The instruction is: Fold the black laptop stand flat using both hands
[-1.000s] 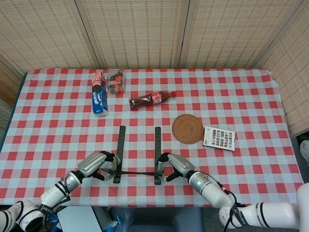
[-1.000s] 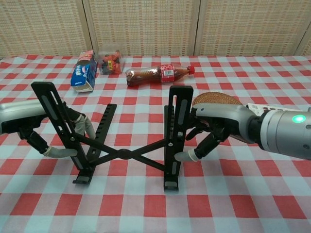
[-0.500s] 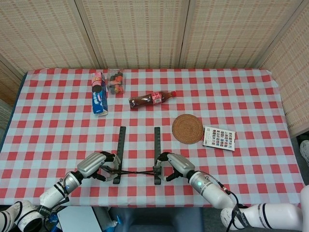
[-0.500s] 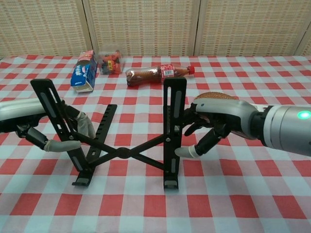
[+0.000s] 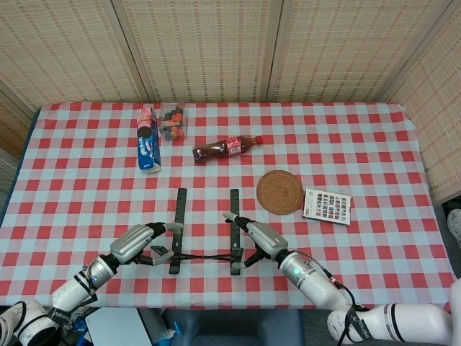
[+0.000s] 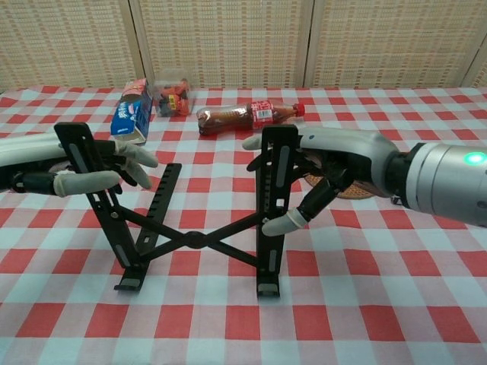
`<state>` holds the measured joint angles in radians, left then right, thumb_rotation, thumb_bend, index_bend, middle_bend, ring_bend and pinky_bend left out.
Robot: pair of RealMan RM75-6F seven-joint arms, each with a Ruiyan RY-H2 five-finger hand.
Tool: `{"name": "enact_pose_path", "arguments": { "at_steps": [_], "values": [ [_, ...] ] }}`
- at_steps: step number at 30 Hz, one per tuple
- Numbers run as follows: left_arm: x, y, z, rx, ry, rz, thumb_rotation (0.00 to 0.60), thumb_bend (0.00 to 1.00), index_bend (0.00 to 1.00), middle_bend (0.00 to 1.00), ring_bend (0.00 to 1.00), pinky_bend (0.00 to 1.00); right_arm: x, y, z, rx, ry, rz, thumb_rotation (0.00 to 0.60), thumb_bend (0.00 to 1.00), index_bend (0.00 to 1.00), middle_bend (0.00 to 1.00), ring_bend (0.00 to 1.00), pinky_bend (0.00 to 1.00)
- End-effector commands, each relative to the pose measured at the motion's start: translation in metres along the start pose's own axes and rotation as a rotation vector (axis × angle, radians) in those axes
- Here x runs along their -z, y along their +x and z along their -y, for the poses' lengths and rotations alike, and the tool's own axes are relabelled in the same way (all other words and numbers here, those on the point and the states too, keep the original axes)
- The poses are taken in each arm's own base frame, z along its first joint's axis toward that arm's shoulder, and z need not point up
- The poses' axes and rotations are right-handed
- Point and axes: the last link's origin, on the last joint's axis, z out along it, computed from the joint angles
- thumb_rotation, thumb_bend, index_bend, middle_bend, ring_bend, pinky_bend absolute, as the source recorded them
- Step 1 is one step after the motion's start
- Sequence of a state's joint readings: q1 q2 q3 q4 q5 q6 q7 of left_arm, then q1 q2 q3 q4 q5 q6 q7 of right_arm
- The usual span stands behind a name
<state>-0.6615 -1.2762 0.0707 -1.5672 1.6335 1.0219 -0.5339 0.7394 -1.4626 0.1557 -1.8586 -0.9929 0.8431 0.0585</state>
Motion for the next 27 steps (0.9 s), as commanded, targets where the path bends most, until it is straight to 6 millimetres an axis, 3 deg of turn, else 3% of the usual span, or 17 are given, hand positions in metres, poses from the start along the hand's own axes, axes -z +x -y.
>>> {"name": "enact_pose_path", "arguments": {
  "at_steps": [1,7,14,19,27],
  "values": [
    [0.001,0.006,0.000,0.015,0.009,-0.018,0.166,0.31,0.11,0.22,0.13,0.26,-0.010,0.004,0.007,-0.017,0.028,-0.075,0.600,0.10,0.00,0.10,0.05,0.13],
    [0.005,0.016,0.002,0.024,0.018,-0.058,0.176,0.31,0.09,0.17,0.06,0.25,-0.024,0.014,0.017,-0.011,0.054,-0.226,0.600,0.10,0.00,0.01,0.00,0.03],
    [0.007,0.027,0.005,0.007,0.026,-0.085,0.182,0.31,0.09,0.16,0.06,0.24,-0.031,0.027,0.021,0.020,0.058,-0.337,0.600,0.10,0.00,0.00,0.00,0.00],
    [0.010,0.041,0.009,-0.030,0.035,-0.111,0.186,0.31,0.09,0.15,0.06,0.23,-0.023,0.042,0.019,0.085,0.099,-0.438,0.600,0.10,0.00,0.00,0.00,0.00],
    [0.014,0.064,0.015,-0.123,0.057,-0.122,0.251,0.31,0.09,0.15,0.06,0.23,0.001,0.062,0.009,0.216,0.131,-0.492,0.600,0.10,0.00,0.00,0.00,0.00]
  ]
}}
